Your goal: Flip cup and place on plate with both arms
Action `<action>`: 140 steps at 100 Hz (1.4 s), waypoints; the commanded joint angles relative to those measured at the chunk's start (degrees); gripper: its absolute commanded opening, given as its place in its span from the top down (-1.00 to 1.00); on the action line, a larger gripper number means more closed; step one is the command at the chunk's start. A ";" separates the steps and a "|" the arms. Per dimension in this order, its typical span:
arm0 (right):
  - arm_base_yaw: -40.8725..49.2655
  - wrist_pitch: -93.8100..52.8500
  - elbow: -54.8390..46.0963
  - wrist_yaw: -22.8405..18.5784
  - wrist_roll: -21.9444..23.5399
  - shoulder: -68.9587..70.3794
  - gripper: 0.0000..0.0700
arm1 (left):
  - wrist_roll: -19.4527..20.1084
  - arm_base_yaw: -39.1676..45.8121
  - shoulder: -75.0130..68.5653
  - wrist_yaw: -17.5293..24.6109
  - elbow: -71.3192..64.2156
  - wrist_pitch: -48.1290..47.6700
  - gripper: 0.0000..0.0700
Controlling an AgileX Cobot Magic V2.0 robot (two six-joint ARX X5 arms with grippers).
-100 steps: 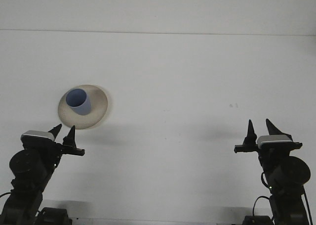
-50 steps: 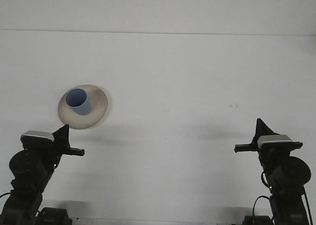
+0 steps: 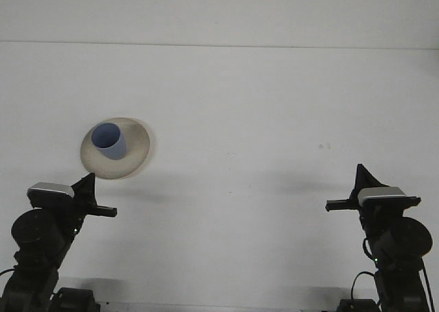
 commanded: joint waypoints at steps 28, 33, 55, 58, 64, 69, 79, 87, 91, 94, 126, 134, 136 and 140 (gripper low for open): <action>0.13 0.72 0.20 -0.02 0.72 0.04 1.00 | 1.86 -0.11 -0.44 0.11 0.57 0.59 0.97; 0.13 0.72 0.20 -0.02 0.72 0.04 1.00 | 1.86 -0.11 -0.44 0.09 0.57 0.59 0.97; 0.13 0.72 0.20 -0.02 0.72 0.04 1.00 | 2.27 -0.11 -2.56 0.09 -1.60 6.54 0.97; 0.13 0.72 0.20 -0.02 0.72 0.04 1.00 | 2.27 -0.11 -3.23 0.11 -2.75 8.63 0.97; 0.13 0.72 0.20 -0.02 0.72 0.04 1.00 | 2.27 -0.11 -5.16 0.11 -5.73 12.74 0.97; 0.13 0.72 0.17 -0.02 0.72 0.04 1.00 | 2.27 -0.11 -6.99 0.11 -8.41 15.41 0.97; 0.13 0.72 0.20 -0.02 0.72 0.04 1.00 | 2.27 -0.11 -10.88 0.11 -14.01 18.91 0.97; 0.13 0.72 0.17 -0.02 0.72 0.04 1.00 | 2.27 -0.11 -14.25 0.11 -18.58 21.42 0.97; 0.13 0.72 0.20 -0.02 0.72 0.04 1.00 | 2.25 -0.11 -15.98 0.11 -20.74 22.53 0.97; 0.13 0.72 0.20 -0.02 0.72 0.04 1.00 | 2.08 -0.11 -17.25 0.11 -22.18 23.17 0.97; 0.13 0.72 0.20 -0.02 0.72 0.04 1.00 | 1.44 -0.11 -27.36 0.11 -31.34 24.41 0.97; 0.13 0.72 0.20 -0.02 0.72 0.04 1.00 | 1.42 -0.09 -27.36 0.11 -32.89 26.73 0.97; 0.13 0.72 0.17 -0.02 0.72 0.04 1.00 | 1.42 -0.09 -27.36 0.11 -33.24 27.15 0.97; 0.13 0.74 0.20 -0.02 0.72 0.04 1.00 | 1.27 -0.11 -27.36 0.11 -33.88 27.93 0.97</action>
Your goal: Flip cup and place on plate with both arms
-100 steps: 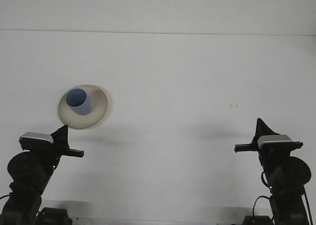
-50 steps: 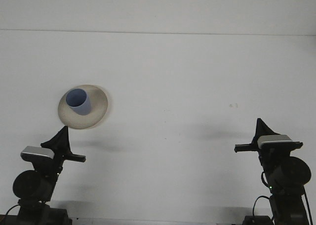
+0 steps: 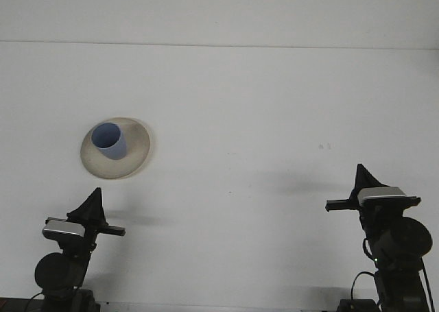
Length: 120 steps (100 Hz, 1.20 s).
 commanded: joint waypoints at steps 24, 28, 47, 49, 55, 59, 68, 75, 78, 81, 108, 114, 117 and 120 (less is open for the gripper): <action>0.13 0.72 0.20 0.00 0.72 0.04 1.00 | -0.24 -0.09 -0.13 0.11 -2.05 3.61 0.97; 0.13 0.74 0.20 0.00 0.72 0.04 1.00 | -0.26 -0.09 -0.13 0.11 -2.05 3.72 0.97; 0.13 0.74 0.20 0.00 0.72 0.04 1.00 | -0.26 -0.09 -0.13 0.11 -2.05 3.56 0.97; 0.13 0.72 0.20 0.00 0.72 0.04 1.00 | -0.26 -0.09 -0.13 0.11 -2.05 3.56 0.97; 0.13 0.72 0.17 0.00 0.72 0.04 1.00 | -0.26 -0.11 -0.13 0.11 -2.05 3.56 0.97; 0.13 0.72 0.20 0.00 0.72 0.04 1.00 | -0.26 -0.11 -0.13 0.11 -2.05 3.56 0.97; 0.13 0.72 0.20 0.00 0.72 0.04 1.00 | -0.26 -0.11 -0.13 0.11 -2.05 3.56 0.97; 0.13 0.72 0.20 0.00 0.72 0.04 1.00 | -0.26 -0.11 -0.13 0.11 -2.05 3.56 0.97; 0.13 0.72 0.17 0.00 0.72 0.04 1.00 | -0.26 -0.11 -0.13 0.13 -2.05 3.56 0.97; 0.13 0.72 0.20 0.00 0.72 0.04 1.00 | -0.26 -0.09 -0.13 0.11 -2.05 3.56 0.97; 0.13 0.72 0.20 0.00 0.72 0.04 1.00 | -0.26 -0.09 -0.13 0.11 -2.05 3.56 0.97; 0.13 0.72 0.20 0.00 0.72 0.04 1.00 | -0.26 -0.09 -0.13 0.11 -2.05 3.56 0.97; 0.13 0.72 0.20 0.00 0.72 0.04 1.00 | -0.26 -0.11 -0.13 0.11 -2.05 3.56 0.97; 0.13 0.72 0.20 0.00 0.72 0.04 1.00 | -0.26 -0.11 -0.13 0.11 -2.05 3.56 0.97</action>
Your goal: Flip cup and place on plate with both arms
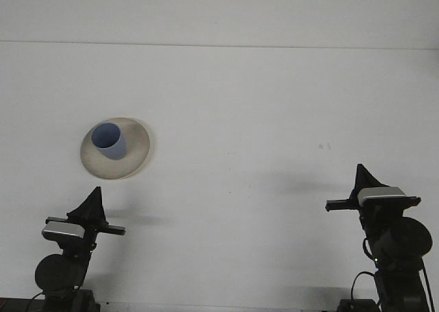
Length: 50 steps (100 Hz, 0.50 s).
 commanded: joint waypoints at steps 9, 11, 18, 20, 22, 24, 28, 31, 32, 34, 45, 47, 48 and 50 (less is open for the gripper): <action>0.13 0.72 0.20 0.00 0.72 0.04 1.00 | -0.13 -0.11 -0.09 0.11 -1.16 0.74 0.97; 0.13 0.72 0.20 0.00 0.72 0.04 1.00 | -0.13 -0.09 -0.09 0.11 -1.16 0.74 0.97; 0.13 0.74 0.20 0.00 0.72 0.04 1.00 | -0.13 -0.09 -0.09 0.11 -1.16 0.74 0.97; 0.13 0.76 0.17 0.02 0.70 0.04 1.00 | -0.13 -0.11 -0.09 0.11 -1.16 0.74 0.97; 0.13 0.70 0.17 0.00 0.72 0.04 1.00 | -0.13 -0.09 -0.09 0.11 -1.16 0.74 0.97; 0.13 0.66 0.17 0.02 0.70 0.02 1.00 | -0.13 -0.11 -0.09 0.11 -1.16 0.74 0.97; 0.11 0.72 0.17 0.02 0.70 0.00 1.00 | -0.13 -0.11 -0.09 0.11 -1.16 0.74 0.97; 0.13 0.72 0.17 0.02 0.70 -0.11 1.00 | -0.13 -0.09 -0.09 0.11 -1.16 0.74 0.97; 0.13 0.70 0.17 0.02 0.70 -0.17 1.00 | -0.13 -0.11 -0.09 0.11 -1.16 0.74 0.97; 0.11 0.72 0.13 0.02 0.70 -0.42 1.00 | -0.13 -0.11 -0.09 0.11 -1.16 0.74 0.97; 0.09 0.76 -0.59 0.04 0.70 -2.25 1.00 | -0.13 -0.11 -0.09 0.11 -1.16 0.74 0.97; 0.04 0.74 -0.83 0.07 0.68 -2.71 1.00 | -0.13 -0.09 -0.09 0.11 -1.16 0.74 0.97; 0.02 0.74 -0.96 0.07 0.68 -2.97 1.00 | -0.13 -0.09 -0.09 0.11 -1.16 0.74 0.97; 0.00 0.74 -1.27 0.07 0.68 -3.52 1.00 | -0.13 -0.11 -0.09 0.11 -1.16 0.74 0.97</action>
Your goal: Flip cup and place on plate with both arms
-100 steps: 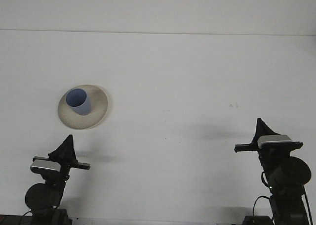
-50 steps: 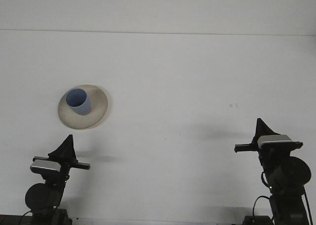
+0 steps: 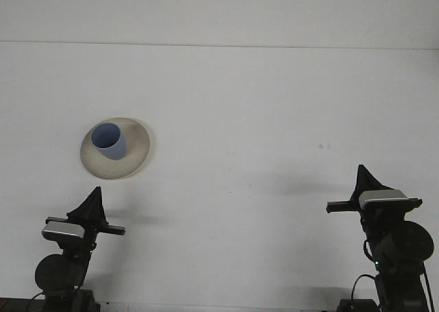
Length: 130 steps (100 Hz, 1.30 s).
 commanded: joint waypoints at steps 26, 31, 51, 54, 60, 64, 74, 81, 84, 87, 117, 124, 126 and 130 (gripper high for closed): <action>-0.02 0.59 -7.96 0.02 0.70 -12.39 1.00 | -0.13 -0.11 -0.09 0.11 -1.16 0.74 0.97; -0.02 0.57 -9.90 0.02 0.70 -15.26 1.00 | -0.13 -0.09 -0.09 0.11 -1.16 0.74 0.97; -0.02 0.55 -17.11 0.00 0.70 -27.06 1.00 | -0.13 -0.09 -0.09 0.11 -1.16 0.74 0.97; -0.02 0.96 -17.90 0.00 0.70 -27.76 1.00 | -0.13 -0.09 -0.09 0.11 -1.16 0.74 0.97; -0.17 0.81 -18.75 0.02 0.72 -27.41 1.00 | -0.13 -0.11 -0.09 0.11 -1.16 0.72 0.97; -0.20 0.26 -19.04 0.00 0.72 -27.41 1.00 | -0.13 -0.11 -0.09 0.11 -1.16 0.72 0.97; -0.17 0.74 -20.02 0.04 0.72 -27.41 1.00 | -0.13 -0.09 0.04 0.11 -1.16 0.66 0.97; -0.31 0.96 -20.83 0.04 0.72 -27.41 1.00 | -0.11 -0.11 -0.02 0.11 -1.16 0.48 0.97; -0.31 1.03 -21.20 0.02 0.72 -27.41 1.00 | -0.13 -0.11 -0.02 0.11 -1.16 0.46 0.97; -0.31 1.11 -21.57 0.02 0.72 -27.41 1.00 | -0.13 -0.11 -0.02 0.11 -1.16 0.46 0.97; -0.31 9.79 -27.28 0.02 0.79 -27.41 1.00 | -0.13 -0.11 -0.02 0.13 -1.16 0.44 0.97; -0.31 12.15 -28.57 0.07 1.29 -27.41 1.00 | -0.13 -0.11 -0.02 0.11 -1.16 0.46 0.97; -0.31 12.70 -28.89 0.09 1.53 -27.41 1.00 | -0.13 -0.11 -0.02 0.11 -1.16 0.46 0.97; -0.31 13.90 -29.59 0.11 1.92 -27.41 1.00 | -0.11 -0.11 -0.02 0.11 -1.16 0.46 0.97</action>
